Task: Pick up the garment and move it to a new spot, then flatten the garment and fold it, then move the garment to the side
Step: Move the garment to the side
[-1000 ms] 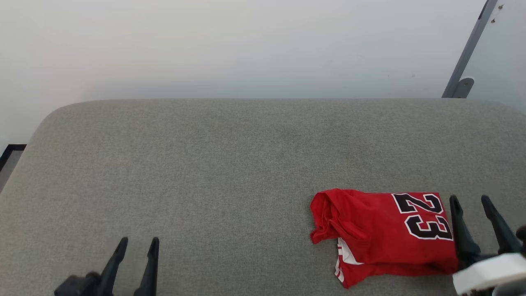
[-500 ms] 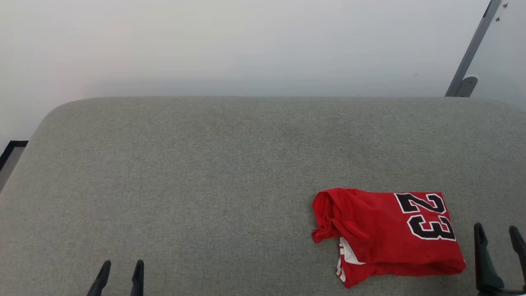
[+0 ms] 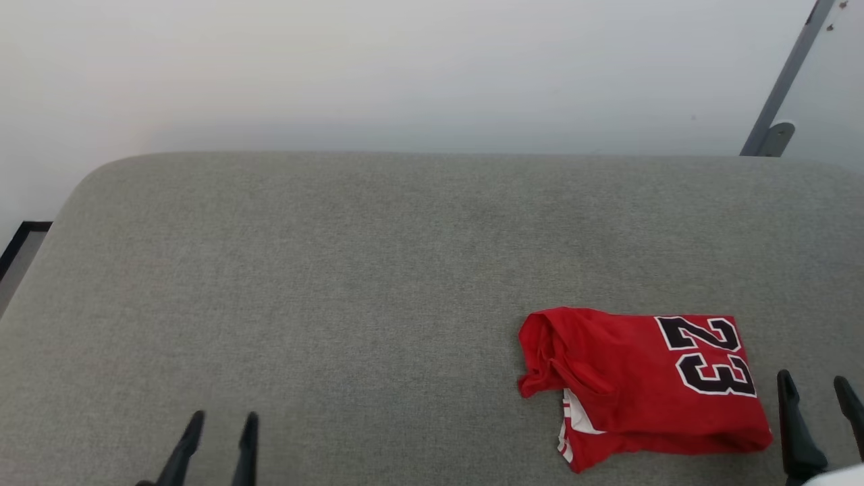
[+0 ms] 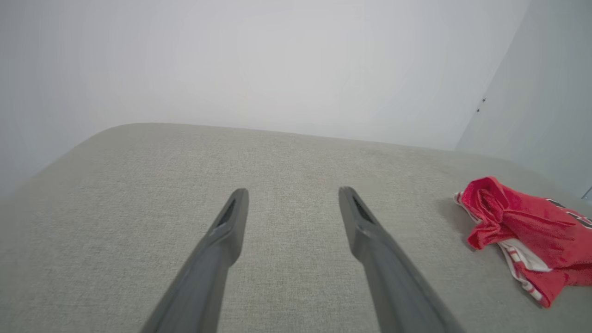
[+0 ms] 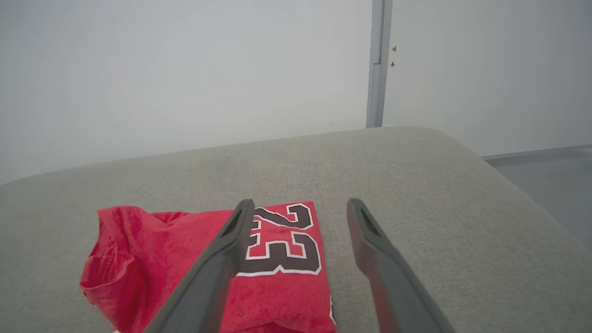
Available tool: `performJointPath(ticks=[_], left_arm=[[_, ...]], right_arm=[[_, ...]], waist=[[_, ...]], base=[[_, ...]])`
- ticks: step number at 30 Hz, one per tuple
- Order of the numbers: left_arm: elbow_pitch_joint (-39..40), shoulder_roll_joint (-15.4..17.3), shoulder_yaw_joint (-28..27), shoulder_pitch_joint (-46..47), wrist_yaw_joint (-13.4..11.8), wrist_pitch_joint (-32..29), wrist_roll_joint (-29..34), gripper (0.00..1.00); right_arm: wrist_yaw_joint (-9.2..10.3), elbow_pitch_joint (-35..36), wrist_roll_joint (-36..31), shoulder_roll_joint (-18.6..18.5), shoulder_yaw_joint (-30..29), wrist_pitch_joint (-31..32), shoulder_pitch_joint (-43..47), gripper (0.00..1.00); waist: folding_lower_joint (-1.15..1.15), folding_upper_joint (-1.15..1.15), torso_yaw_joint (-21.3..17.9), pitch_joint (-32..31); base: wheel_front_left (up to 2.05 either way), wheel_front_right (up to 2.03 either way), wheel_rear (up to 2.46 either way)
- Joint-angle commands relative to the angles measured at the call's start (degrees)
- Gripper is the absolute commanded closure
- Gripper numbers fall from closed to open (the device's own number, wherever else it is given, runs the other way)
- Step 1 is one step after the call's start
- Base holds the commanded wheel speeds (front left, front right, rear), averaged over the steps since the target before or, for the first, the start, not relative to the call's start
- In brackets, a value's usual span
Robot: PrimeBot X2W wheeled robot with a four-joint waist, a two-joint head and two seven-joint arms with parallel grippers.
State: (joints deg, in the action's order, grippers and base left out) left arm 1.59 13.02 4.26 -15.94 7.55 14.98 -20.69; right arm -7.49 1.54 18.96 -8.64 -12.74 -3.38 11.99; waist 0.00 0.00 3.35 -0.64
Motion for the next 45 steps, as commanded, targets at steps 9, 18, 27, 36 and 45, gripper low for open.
performJointPath(ticks=[9,18,27,36,45], left_arm=[[-2.2,1.7,5.5,7.2,-0.1,0.3,-2.4,0.0],[-3.6,3.3,9.6,14.7,-0.1,0.3,-4.4,0.0],[-4.4,4.2,11.3,18.0,-0.1,0.3,-5.6,0.0],[-4.3,5.3,11.1,18.9,-0.1,0.3,-5.7,0.0],[-3.0,9.0,12.1,25.6,-0.1,0.3,-6.0,0.0]], right_arm=[[0.01,-3.7,-0.2,-10.1,0.0,20.3,-8.0,0.0],[0.01,-5.8,6.3,-17.1,5.3,44.9,-16.1,0.0],[0.0,-10.0,7.0,-14.3,5.1,51.3,-17.6,0.0],[0.1,-12.1,7.1,-12.2,3.8,45.9,-19.9,1.0],[0.02,-11.2,6.3,-12.1,-6.2,36.6,-25.5,1.0]], waist=[[0.0,0.0,1.7,4.6],[0.0,0.0,3.5,11.7],[0.0,0.0,4.8,14.7],[0.0,0.0,1.4,14.4],[0.0,0.0,-6.2,20.3]], base=[[0.0,0.0,0.0],[0.0,0.0,0.0],[0.0,0.0,0.0],[0.0,0.0,0.0],[0.0,0.0,0.0]])
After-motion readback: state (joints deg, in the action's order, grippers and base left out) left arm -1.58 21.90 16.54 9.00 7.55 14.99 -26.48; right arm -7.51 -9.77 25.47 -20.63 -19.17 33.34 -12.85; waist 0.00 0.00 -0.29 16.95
